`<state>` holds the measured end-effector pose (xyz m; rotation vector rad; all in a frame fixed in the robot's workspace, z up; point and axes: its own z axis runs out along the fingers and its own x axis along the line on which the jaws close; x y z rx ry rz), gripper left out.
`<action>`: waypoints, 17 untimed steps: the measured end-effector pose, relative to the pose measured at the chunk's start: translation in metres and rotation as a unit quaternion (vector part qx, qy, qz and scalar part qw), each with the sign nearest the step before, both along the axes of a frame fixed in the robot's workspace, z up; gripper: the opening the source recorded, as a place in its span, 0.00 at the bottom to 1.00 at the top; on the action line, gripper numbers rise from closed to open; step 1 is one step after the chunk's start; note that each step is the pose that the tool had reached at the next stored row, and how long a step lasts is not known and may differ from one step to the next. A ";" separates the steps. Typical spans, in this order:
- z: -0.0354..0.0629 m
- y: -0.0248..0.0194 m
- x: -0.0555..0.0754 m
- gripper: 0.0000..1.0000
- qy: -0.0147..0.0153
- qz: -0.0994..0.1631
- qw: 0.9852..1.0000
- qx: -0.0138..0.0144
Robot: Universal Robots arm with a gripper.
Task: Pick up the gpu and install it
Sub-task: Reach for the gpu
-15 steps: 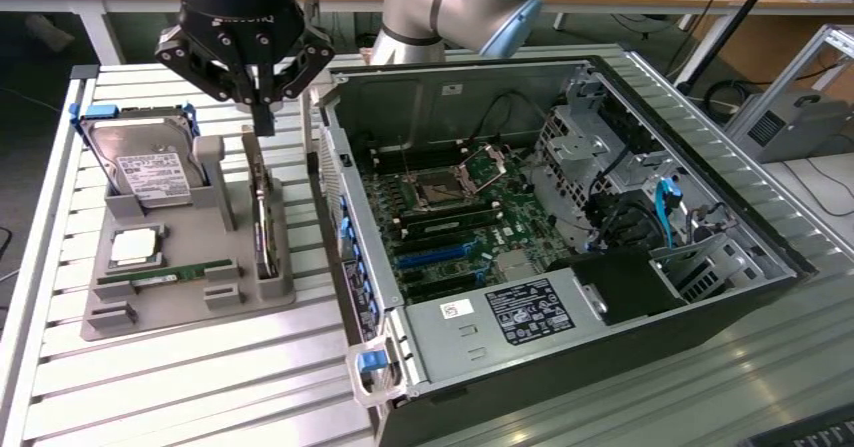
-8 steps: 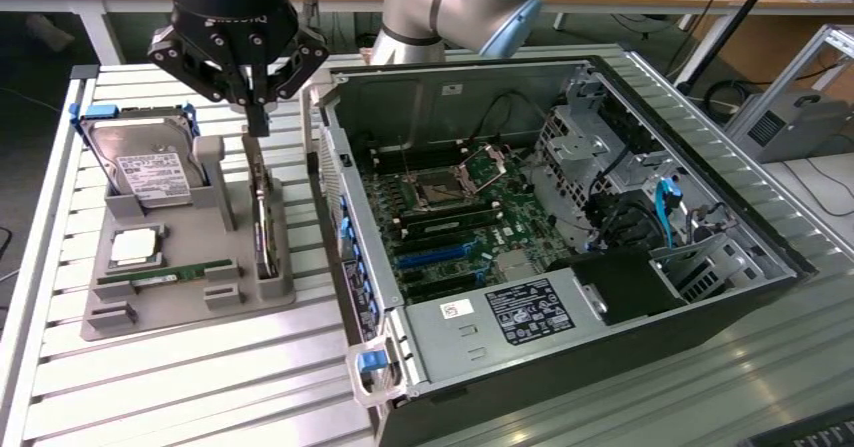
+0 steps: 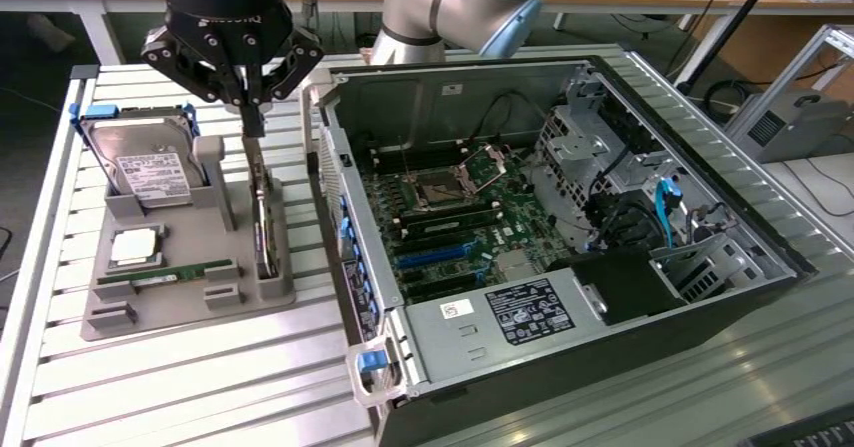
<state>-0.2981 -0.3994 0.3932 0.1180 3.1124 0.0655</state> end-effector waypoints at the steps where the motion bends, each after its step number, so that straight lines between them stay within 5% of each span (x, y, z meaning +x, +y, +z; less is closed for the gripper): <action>1: 0.0000 0.0000 -0.001 0.11 0.000 0.000 1.000 0.000; 17: -0.0001 -0.0001 -0.012 0.11 0.000 0.000 1.000 -0.001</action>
